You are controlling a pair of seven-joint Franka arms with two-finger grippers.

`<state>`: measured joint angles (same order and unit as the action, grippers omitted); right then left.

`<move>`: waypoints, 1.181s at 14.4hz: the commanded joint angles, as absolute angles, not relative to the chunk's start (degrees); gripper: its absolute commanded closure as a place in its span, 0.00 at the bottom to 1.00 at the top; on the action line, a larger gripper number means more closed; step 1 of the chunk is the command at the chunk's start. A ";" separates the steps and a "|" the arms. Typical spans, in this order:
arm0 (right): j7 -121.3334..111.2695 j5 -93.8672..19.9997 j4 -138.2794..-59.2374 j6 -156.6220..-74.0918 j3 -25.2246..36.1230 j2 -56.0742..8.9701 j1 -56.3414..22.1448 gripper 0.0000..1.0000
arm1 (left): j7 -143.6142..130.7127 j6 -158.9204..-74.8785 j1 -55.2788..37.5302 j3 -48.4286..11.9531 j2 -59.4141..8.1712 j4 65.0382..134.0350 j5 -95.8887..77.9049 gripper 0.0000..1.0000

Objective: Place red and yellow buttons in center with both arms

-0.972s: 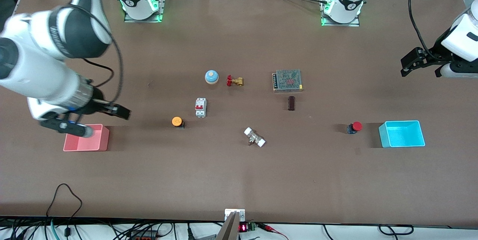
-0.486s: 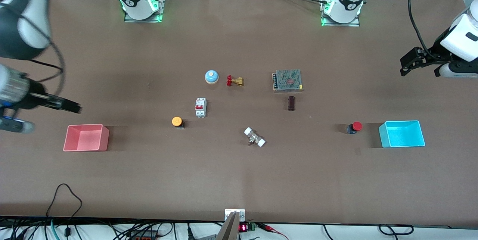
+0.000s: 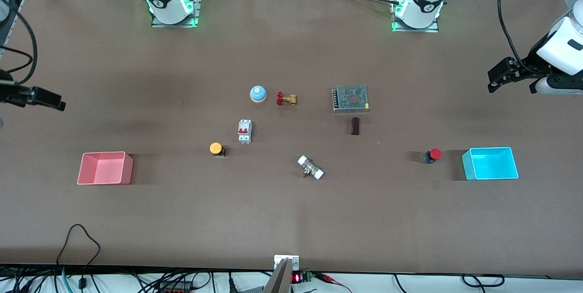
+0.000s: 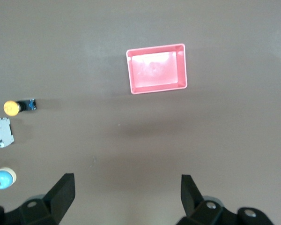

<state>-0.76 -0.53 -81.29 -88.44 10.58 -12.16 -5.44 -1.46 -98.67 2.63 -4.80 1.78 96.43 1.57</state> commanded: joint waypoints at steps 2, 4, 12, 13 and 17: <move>-1.05 0.53 -89.80 -90.61 9.23 -5.38 -5.10 0.00 | -1.23 -98.09 2.81 -5.19 2.37 96.50 2.11 0.00; -1.05 0.53 -93.85 -92.89 9.23 -1.78 -5.01 0.00 | -1.23 -98.09 2.81 -5.19 2.37 96.50 2.11 0.00; -0.88 0.44 -98.00 -91.06 9.32 2.99 -4.92 0.00 | -1.23 -98.09 2.81 -5.19 2.37 96.42 2.11 0.00; -0.88 0.44 -97.74 -90.97 9.23 2.73 -4.92 0.00 | -1.23 -98.09 2.81 -5.19 2.37 96.42 2.11 0.00; -0.79 0.44 -97.56 -90.79 9.14 2.81 -5.01 0.00 | -1.32 -98.09 2.81 -5.19 2.37 96.42 2.11 0.00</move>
